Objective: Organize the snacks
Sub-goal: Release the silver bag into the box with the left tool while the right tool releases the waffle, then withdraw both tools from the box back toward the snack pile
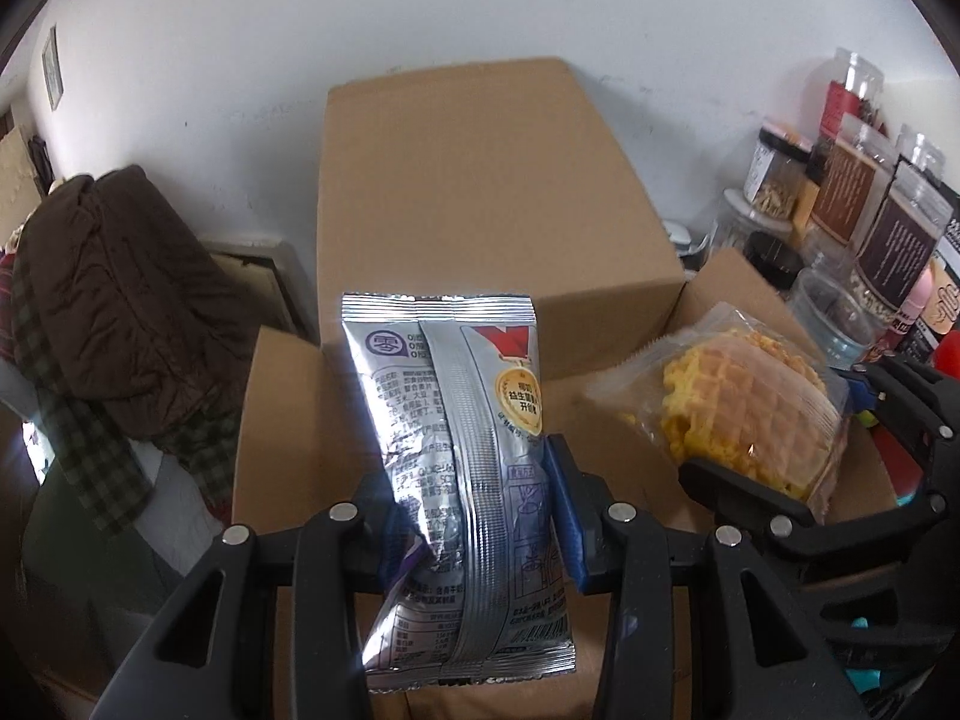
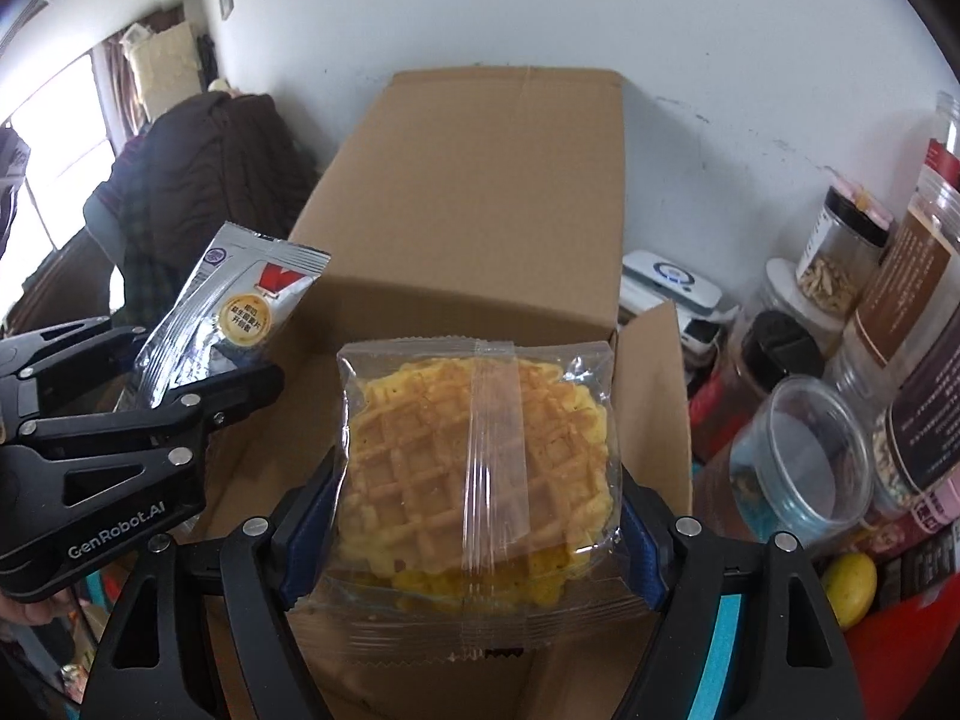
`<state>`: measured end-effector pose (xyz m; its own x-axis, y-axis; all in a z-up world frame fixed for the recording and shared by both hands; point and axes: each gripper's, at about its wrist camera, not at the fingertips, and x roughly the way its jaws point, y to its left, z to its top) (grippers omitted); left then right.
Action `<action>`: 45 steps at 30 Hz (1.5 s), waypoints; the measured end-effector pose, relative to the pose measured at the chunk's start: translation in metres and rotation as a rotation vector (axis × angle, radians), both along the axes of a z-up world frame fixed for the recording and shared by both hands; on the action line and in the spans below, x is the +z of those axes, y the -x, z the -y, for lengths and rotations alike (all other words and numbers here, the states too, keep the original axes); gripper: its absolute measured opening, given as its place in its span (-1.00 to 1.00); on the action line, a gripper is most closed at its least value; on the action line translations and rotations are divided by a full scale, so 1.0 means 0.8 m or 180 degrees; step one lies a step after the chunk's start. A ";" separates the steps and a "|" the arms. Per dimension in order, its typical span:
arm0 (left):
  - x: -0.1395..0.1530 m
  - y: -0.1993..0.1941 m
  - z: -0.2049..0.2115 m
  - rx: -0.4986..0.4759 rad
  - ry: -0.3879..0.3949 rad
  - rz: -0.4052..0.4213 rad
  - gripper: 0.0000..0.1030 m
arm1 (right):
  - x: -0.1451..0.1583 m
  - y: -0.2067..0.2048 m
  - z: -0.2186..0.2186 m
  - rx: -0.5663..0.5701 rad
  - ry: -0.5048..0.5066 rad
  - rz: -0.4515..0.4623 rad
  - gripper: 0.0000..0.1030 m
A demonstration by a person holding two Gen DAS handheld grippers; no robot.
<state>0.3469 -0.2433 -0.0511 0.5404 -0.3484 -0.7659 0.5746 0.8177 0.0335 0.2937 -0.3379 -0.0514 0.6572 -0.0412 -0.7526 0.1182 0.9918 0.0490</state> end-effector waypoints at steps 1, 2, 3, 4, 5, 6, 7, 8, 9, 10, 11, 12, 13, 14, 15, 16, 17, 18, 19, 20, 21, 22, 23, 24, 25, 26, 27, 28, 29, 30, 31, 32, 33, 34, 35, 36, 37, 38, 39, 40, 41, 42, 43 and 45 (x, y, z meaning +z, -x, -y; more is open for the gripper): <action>-0.001 0.001 0.000 0.0031 -0.0034 0.0006 -0.21 | -0.001 0.000 -0.002 0.0011 0.0027 -0.0022 0.59; -0.001 0.002 0.001 0.0061 -0.0065 0.0029 -0.21 | -0.001 0.000 -0.004 0.0023 0.0049 -0.0038 0.61; 0.001 0.004 0.000 0.0095 -0.0102 0.0058 -0.20 | -0.001 0.002 -0.007 0.0038 0.0087 -0.0049 0.64; 0.002 0.006 0.000 0.0120 -0.0125 0.0070 -0.09 | 0.000 0.003 -0.010 0.0033 0.0122 -0.0044 0.74; 0.005 0.008 -0.001 0.0153 -0.0142 0.0084 0.00 | 0.002 0.006 -0.012 0.0015 0.0164 -0.0038 0.79; 0.009 0.010 -0.001 0.0178 -0.0149 0.0104 0.20 | 0.004 0.008 -0.011 -0.0013 0.0184 -0.0031 0.82; 0.012 0.012 -0.003 0.0200 -0.0152 0.0132 0.32 | 0.003 0.008 -0.007 -0.0032 0.0178 -0.0035 0.82; 0.017 0.015 -0.006 0.0219 -0.0159 0.0171 0.35 | 0.005 0.011 -0.005 -0.0055 0.0156 -0.0045 0.82; 0.022 0.019 -0.007 0.0230 -0.0162 0.0207 0.36 | 0.009 0.015 -0.004 -0.0079 0.0126 -0.0046 0.82; 0.027 0.022 -0.010 0.0236 -0.0149 0.0226 0.36 | 0.012 0.018 -0.003 -0.0096 0.0109 -0.0037 0.82; 0.033 0.026 -0.011 0.0235 -0.0125 0.0231 0.36 | 0.017 0.021 -0.001 -0.0114 0.0106 -0.0023 0.82; 0.037 0.029 -0.013 0.0231 -0.0102 0.0234 0.36 | 0.024 0.028 -0.001 -0.0133 0.0123 0.0007 0.82; 0.044 0.033 -0.014 0.0225 -0.0072 0.0245 0.36 | 0.029 0.032 -0.001 -0.0146 0.0141 0.0031 0.82; 0.052 0.039 -0.016 0.0221 -0.0048 0.0270 0.36 | 0.036 0.037 -0.001 -0.0158 0.0160 0.0061 0.82; 0.058 0.043 -0.016 0.0218 -0.0029 0.0291 0.36 | 0.045 0.044 -0.001 -0.0170 0.0175 0.0101 0.82; 0.065 0.050 -0.017 0.0210 -0.0003 0.0320 0.36 | 0.052 0.049 -0.002 -0.0174 0.0182 0.0129 0.82; 0.074 0.057 -0.019 0.0201 0.0026 0.0346 0.36 | 0.060 0.054 -0.003 -0.0179 0.0192 0.0164 0.82; 0.081 0.062 -0.020 0.0191 0.0052 0.0363 0.36 | 0.071 0.061 -0.004 -0.0185 0.0205 0.0215 0.82; 0.090 0.068 -0.023 0.0184 0.0087 0.0387 0.36 | 0.078 0.065 -0.007 -0.0191 0.0215 0.0250 0.82; 0.097 0.074 -0.026 0.0182 0.0118 0.0417 0.36 | 0.085 0.071 -0.009 -0.0198 0.0227 0.0288 0.82; 0.108 0.082 -0.030 0.0184 0.0155 0.0460 0.36 | 0.095 0.079 -0.010 -0.0207 0.0238 0.0337 0.82; 0.114 0.086 -0.033 0.0187 0.0175 0.0483 0.36 | 0.102 0.082 -0.013 -0.0212 0.0244 0.0370 0.82; 0.121 0.092 -0.036 0.0184 0.0197 0.0512 0.36 | 0.109 0.088 -0.015 -0.0216 0.0250 0.0407 0.82; 0.130 0.100 -0.041 0.0181 0.0224 0.0552 0.36 | 0.117 0.092 -0.016 -0.0217 0.0261 0.0441 0.82; 0.136 0.104 -0.045 0.0187 0.0242 0.0582 0.36 | 0.125 0.099 -0.019 -0.0216 0.0276 0.0487 0.82; 0.142 0.109 -0.049 0.0194 0.0259 0.0614 0.36 | 0.131 0.104 -0.022 -0.0213 0.0287 0.0534 0.82; 0.149 0.116 -0.053 0.0203 0.0278 0.0645 0.36 | 0.140 0.111 -0.025 -0.0215 0.0295 0.0596 0.82; 0.156 0.122 -0.057 0.0211 0.0303 0.0674 0.36 | 0.145 0.117 -0.026 -0.0218 0.0295 0.0632 0.82; 0.163 0.130 -0.063 0.0222 0.0330 0.0705 0.36 | 0.151 0.123 -0.030 -0.0218 0.0292 0.0674 0.82; 0.169 0.137 -0.068 0.0231 0.0348 0.0727 0.36 | 0.158 0.130 -0.032 -0.0212 0.0285 0.0721 0.82; 0.174 0.143 -0.072 0.0238 0.0362 0.0746 0.36 | 0.164 0.139 -0.036 -0.0201 0.0281 0.0776 0.82; 0.180 0.152 -0.078 0.0239 0.0382 0.0771 0.36 | 0.168 0.145 -0.040 -0.0193 0.0283 0.0815 0.82; 0.185 0.159 -0.082 0.0239 0.0395 0.0794 0.36 | 0.173 0.152 -0.044 -0.0185 0.0290 0.0849 0.82; 0.190 0.166 -0.087 0.0243 0.0408 0.0822 0.36 | 0.179 0.160 -0.049 -0.0169 0.0300 0.0883 0.82; 0.196 0.177 -0.094 0.0248 0.0426 0.0862 0.36 | 0.184 0.168 -0.054 -0.0149 0.0306 0.0917 0.82; 0.201 0.184 -0.101 0.0248 0.0440 0.0890 0.36 | 0.188 0.175 -0.058 -0.0134 0.0310 0.0947 0.82; 0.205 0.192 -0.105 0.0246 0.0453 0.0913 0.36 | 0.193 0.184 -0.064 -0.0119 0.0315 0.0987 0.82; 0.209 0.201 -0.111 0.0245 0.0467 0.0939 0.36 | 0.197 0.192 -0.069 -0.0107 0.0319 0.1020 0.82; 0.213 0.209 -0.116 0.0242 0.0475 0.0959 0.36 | 0.201 0.202 -0.076 -0.0093 0.0321 0.1062 0.82; 0.216 0.218 -0.121 0.0235 0.0473 0.0976 0.36 | 0.204 0.208 -0.080 -0.0084 0.0322 0.1088 0.82; 0.218 0.227 -0.126 0.0221 0.0473 0.0984 0.36 | 0.207 0.215 -0.085 -0.0072 0.0322 0.1120 0.82; 0.220 0.237 -0.132 0.0199 0.0486 0.0991 0.36 | 0.210 0.225 -0.092 -0.0054 0.0326 0.1158 0.82; 0.222 0.245 -0.138 0.0186 0.0495 0.1002 0.36 | 0.211 0.232 -0.098 -0.0038 0.0336 0.1180 0.82; 0.223 0.265 -0.149 0.0155 0.0492 0.1051 0.36 | 0.214 0.248 -0.110 0.0006 0.0362 0.1231 0.82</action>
<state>0.1347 -0.1242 0.1276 0.7686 -0.4141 -0.4876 0.5137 0.8538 0.0845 0.0951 -0.2496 0.1199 0.8912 -0.1086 -0.4403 0.1108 0.9936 -0.0207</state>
